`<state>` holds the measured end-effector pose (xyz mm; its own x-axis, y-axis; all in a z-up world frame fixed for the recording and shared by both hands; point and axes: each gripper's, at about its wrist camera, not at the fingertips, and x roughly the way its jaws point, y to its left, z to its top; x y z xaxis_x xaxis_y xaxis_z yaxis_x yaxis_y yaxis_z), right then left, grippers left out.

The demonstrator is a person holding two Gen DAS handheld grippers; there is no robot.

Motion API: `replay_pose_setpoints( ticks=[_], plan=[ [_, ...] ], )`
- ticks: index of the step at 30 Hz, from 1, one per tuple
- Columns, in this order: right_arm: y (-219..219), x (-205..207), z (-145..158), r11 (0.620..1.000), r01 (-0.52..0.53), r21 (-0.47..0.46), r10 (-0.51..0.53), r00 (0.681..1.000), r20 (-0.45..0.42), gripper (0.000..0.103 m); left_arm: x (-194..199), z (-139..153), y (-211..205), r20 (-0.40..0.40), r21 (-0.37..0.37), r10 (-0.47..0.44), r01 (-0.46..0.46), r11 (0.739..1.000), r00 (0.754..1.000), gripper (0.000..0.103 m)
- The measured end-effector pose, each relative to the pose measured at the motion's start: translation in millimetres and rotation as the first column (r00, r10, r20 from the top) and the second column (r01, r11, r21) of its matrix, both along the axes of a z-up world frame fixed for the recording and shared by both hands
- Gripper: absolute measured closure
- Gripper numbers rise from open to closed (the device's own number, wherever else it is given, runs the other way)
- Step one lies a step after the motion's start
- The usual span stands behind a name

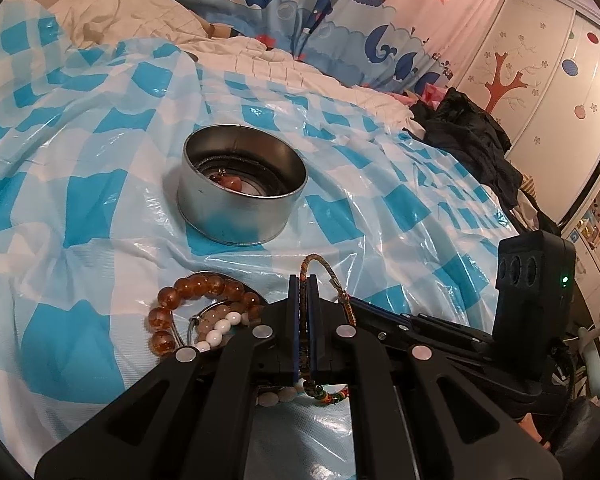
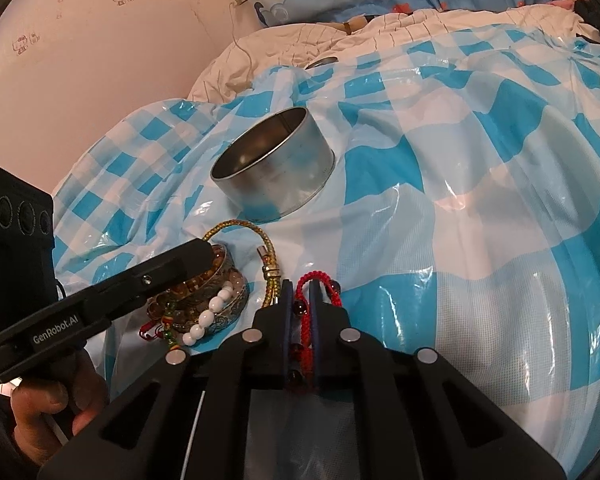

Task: Organize jewelry
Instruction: 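Press the pile with the left gripper while the right gripper pulls the red bracelet free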

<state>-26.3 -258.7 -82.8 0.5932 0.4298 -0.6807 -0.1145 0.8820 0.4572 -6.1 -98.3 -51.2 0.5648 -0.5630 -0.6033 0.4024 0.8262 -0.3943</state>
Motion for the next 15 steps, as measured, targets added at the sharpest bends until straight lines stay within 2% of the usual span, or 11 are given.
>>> replay_pose_setpoints(
  ticks=[15],
  plan=[
    [-0.7,-0.1,-0.6,1.0,-0.001,0.005,0.001,1.0,0.0,0.094,1.6,-5.7,-2.1,-0.008,0.012,0.003,-0.003,1.0,1.0,0.1]
  ],
)
